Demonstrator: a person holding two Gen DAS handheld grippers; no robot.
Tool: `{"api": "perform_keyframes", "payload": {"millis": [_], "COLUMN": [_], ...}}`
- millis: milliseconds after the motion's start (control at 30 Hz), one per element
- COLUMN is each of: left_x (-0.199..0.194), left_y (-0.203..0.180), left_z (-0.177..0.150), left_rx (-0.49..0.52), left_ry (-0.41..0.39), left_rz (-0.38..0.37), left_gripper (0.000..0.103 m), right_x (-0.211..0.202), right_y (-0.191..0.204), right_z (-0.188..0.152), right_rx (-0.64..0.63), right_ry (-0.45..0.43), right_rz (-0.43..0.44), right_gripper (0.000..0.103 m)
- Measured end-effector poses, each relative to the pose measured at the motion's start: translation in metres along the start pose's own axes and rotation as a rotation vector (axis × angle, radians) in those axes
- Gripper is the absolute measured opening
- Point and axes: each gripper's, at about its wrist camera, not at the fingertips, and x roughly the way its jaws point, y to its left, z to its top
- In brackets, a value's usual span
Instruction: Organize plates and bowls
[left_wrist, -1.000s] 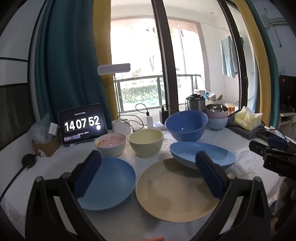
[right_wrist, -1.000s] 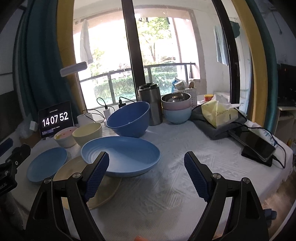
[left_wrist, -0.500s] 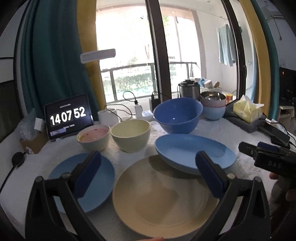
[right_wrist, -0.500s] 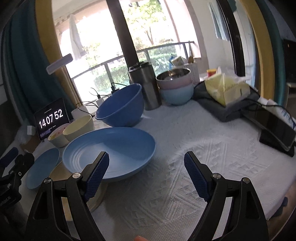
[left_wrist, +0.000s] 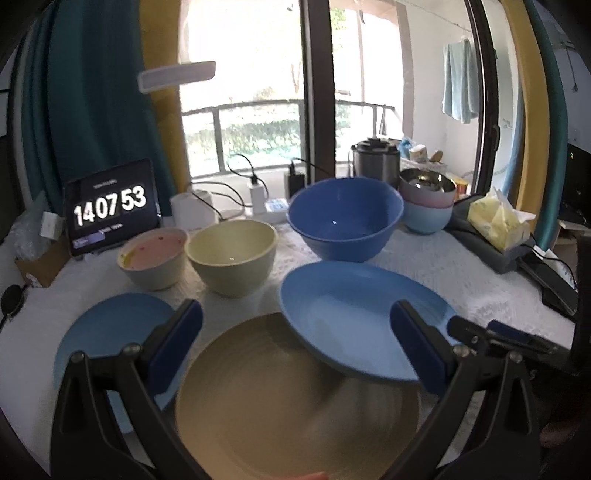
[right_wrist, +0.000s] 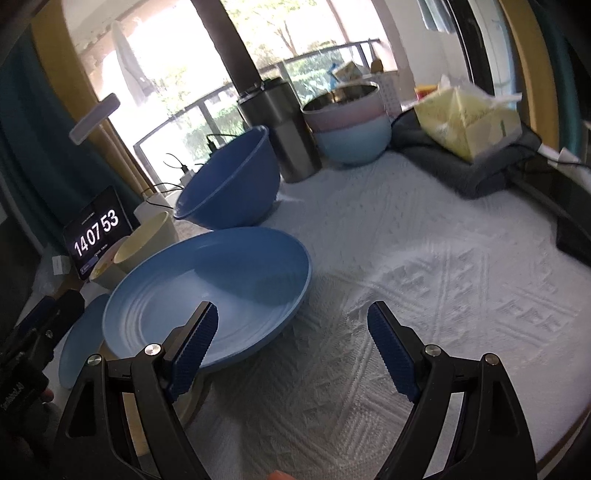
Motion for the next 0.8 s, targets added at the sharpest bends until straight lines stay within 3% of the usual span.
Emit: {"api": "perform_keyframes", "payload": {"millis": [300,400,500,667,733,800], "left_x": [0.031,0.038,0.042,0.047,0.049,0.049], "left_y": [-0.007,-0.008,-0.009,-0.008,-0.008,-0.008], "left_z": [0.0,-0.003,-0.006,-0.012,-0.014,-0.016], "left_rx": [-0.059,-0.065,-0.069,-0.079,-0.085,-0.092], "left_ry": [0.093,0.115,0.127,0.163,0.177,0.182], "left_rz": [-0.031,-0.042,-0.049,-0.069,-0.087,-0.089], "left_gripper": [0.101,0.101,0.09,0.067,0.055,0.052], "right_x": [0.021,0.025,0.026,0.029,0.028,0.028], "right_y": [-0.003,0.002,0.002,0.002,0.002,0.002], "right_z": [0.004,0.003,0.004,0.002,0.002,0.001], "right_rx": [0.037,0.006,0.002,0.003,0.003,0.004], "right_ry": [0.092,0.112,0.119,0.135,0.133,0.134], "right_rz": [0.009,0.029,0.027,-0.006,-0.012,-0.016], "right_gripper": [0.086,0.078,0.071,0.035,0.032,0.028]}}
